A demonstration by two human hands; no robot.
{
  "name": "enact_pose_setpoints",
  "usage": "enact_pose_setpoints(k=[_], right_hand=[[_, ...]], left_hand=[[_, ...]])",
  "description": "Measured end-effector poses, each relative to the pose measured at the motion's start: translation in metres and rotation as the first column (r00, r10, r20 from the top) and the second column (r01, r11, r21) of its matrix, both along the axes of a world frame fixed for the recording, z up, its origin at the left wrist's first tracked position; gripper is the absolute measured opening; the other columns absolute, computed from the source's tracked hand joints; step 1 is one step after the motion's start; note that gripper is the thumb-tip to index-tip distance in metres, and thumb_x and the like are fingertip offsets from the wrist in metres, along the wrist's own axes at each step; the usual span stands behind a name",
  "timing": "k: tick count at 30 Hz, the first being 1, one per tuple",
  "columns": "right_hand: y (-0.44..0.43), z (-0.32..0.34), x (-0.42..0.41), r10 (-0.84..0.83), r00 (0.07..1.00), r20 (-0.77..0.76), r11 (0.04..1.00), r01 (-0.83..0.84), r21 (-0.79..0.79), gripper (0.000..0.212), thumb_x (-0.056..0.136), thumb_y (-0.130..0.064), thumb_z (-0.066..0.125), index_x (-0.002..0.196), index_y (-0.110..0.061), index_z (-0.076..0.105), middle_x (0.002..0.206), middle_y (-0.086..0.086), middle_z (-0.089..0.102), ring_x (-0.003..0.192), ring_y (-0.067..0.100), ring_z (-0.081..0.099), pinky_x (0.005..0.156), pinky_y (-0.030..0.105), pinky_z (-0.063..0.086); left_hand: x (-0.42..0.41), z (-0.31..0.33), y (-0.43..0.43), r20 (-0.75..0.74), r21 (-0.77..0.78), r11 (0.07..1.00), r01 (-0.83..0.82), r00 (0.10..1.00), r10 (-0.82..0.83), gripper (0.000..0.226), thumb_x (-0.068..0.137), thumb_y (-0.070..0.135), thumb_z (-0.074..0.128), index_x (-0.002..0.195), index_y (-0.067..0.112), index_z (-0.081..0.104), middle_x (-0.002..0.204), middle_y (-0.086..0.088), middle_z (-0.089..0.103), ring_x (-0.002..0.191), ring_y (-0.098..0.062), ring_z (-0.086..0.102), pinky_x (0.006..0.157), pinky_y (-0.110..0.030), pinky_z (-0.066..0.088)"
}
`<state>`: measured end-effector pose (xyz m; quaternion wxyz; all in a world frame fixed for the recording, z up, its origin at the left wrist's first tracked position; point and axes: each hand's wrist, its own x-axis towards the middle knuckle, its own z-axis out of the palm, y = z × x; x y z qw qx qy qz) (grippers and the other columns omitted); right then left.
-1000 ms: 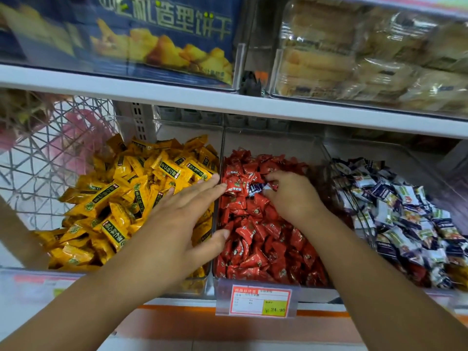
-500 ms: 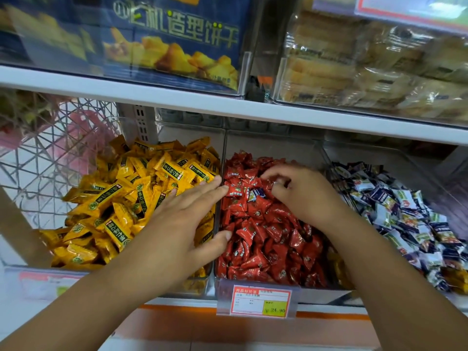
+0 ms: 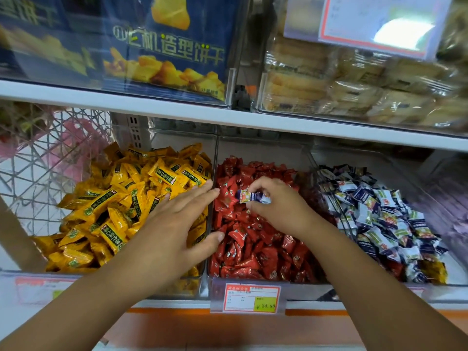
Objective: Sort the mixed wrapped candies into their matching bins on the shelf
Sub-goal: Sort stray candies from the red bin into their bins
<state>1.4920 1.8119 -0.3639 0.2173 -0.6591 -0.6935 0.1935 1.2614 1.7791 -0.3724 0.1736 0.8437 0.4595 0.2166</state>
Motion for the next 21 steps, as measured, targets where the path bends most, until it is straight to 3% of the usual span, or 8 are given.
enact_pose_setpoints(k=[4, 7, 9, 11, 13, 18, 21], right_hand=[[-0.021, 0.020, 0.008, -0.011, 0.999, -0.035, 0.995, 0.014, 0.094, 0.017, 0.088, -0.031, 0.067, 0.101, -0.035, 0.056, 0.112, -0.014, 0.052, 0.103, 0.007, 0.051, 0.080, 0.022, 0.034], [-0.037, 0.035, 0.019, -0.121, 0.993, 0.009, 0.966, 0.115, 0.232, 0.018, 0.085, -0.042, 0.068, 0.095, -0.039, 0.054, 0.105, -0.022, 0.054, 0.097, 0.002, 0.050, 0.081, 0.027, 0.039], [-0.043, 0.045, 0.031, -0.195, 0.979, -0.062, 0.932, 0.204, 0.299, 0.019, 0.082, -0.045, 0.071, 0.086, -0.033, 0.056, 0.092, -0.021, 0.059, 0.085, 0.002, 0.053, 0.074, 0.027, 0.042], [-0.046, 0.047, 0.042, -0.221, 0.965, -0.138, 0.928, 0.252, 0.273, 0.024, 0.080, -0.044, 0.073, 0.076, -0.027, 0.057, 0.080, -0.014, 0.059, 0.074, 0.002, 0.053, 0.065, 0.022, 0.040], [-0.047, 0.043, 0.047, -0.228, 0.967, -0.111, 0.939, 0.249, 0.237, 0.026, 0.080, -0.043, 0.073, 0.071, -0.026, 0.055, 0.077, -0.012, 0.057, 0.071, 0.002, 0.052, 0.060, 0.015, 0.036], [-0.044, 0.038, 0.049, -0.199, 0.978, -0.068, 0.947, 0.210, 0.245, 0.023, 0.082, -0.042, 0.072, 0.073, -0.026, 0.057, 0.080, -0.015, 0.057, 0.075, -0.001, 0.052, 0.060, 0.010, 0.034], [-0.045, 0.046, 0.055, -0.109, 0.994, -0.002, 0.976, 0.108, 0.187, 0.008, 0.083, -0.038, 0.071, 0.082, -0.031, 0.067, 0.086, -0.021, 0.061, 0.085, -0.005, 0.055, 0.068, 0.006, 0.034]], left_hand=[[0.002, 0.004, -0.003, 0.000, -0.032, 0.999, -0.004, 1.000, 0.004, 0.073, 0.067, 0.080, 0.021, 0.136, 0.061, 0.008, 0.145, 0.046, -0.005, 0.132, 0.025, -0.011, 0.115, -0.021, -0.006], [0.003, 0.007, -0.004, -0.014, -0.031, 0.999, -0.010, 1.000, 0.010, 0.078, 0.064, 0.080, 0.018, 0.138, 0.058, 0.007, 0.145, 0.044, -0.007, 0.131, 0.023, -0.011, 0.112, -0.018, -0.009], [0.004, 0.007, -0.004, -0.028, -0.033, 0.999, -0.014, 1.000, 0.013, 0.080, 0.063, 0.081, 0.016, 0.139, 0.057, 0.005, 0.145, 0.043, -0.008, 0.132, 0.021, -0.011, 0.113, -0.019, -0.008], [0.005, 0.007, -0.004, -0.019, -0.034, 0.999, -0.015, 1.000, 0.014, 0.083, 0.063, 0.080, 0.017, 0.141, 0.054, 0.008, 0.146, 0.041, -0.006, 0.135, 0.017, -0.008, 0.115, -0.022, -0.005], [0.005, 0.007, -0.005, -0.008, -0.041, 0.999, -0.017, 1.000, 0.016, 0.083, 0.064, 0.080, 0.019, 0.142, 0.053, 0.010, 0.147, 0.040, -0.005, 0.136, 0.016, -0.005, 0.118, -0.026, -0.002], [0.006, 0.007, -0.005, 0.016, -0.045, 0.999, -0.020, 1.000, 0.020, 0.083, 0.065, 0.079, 0.021, 0.142, 0.052, 0.013, 0.147, 0.040, -0.002, 0.136, 0.015, -0.001, 0.122, -0.035, 0.007], [0.005, 0.006, -0.005, 0.018, -0.034, 0.999, -0.020, 1.000, 0.021, 0.082, 0.066, 0.078, 0.022, 0.143, 0.050, 0.015, 0.148, 0.038, 0.000, 0.138, 0.013, 0.003, 0.122, -0.038, 0.010]])
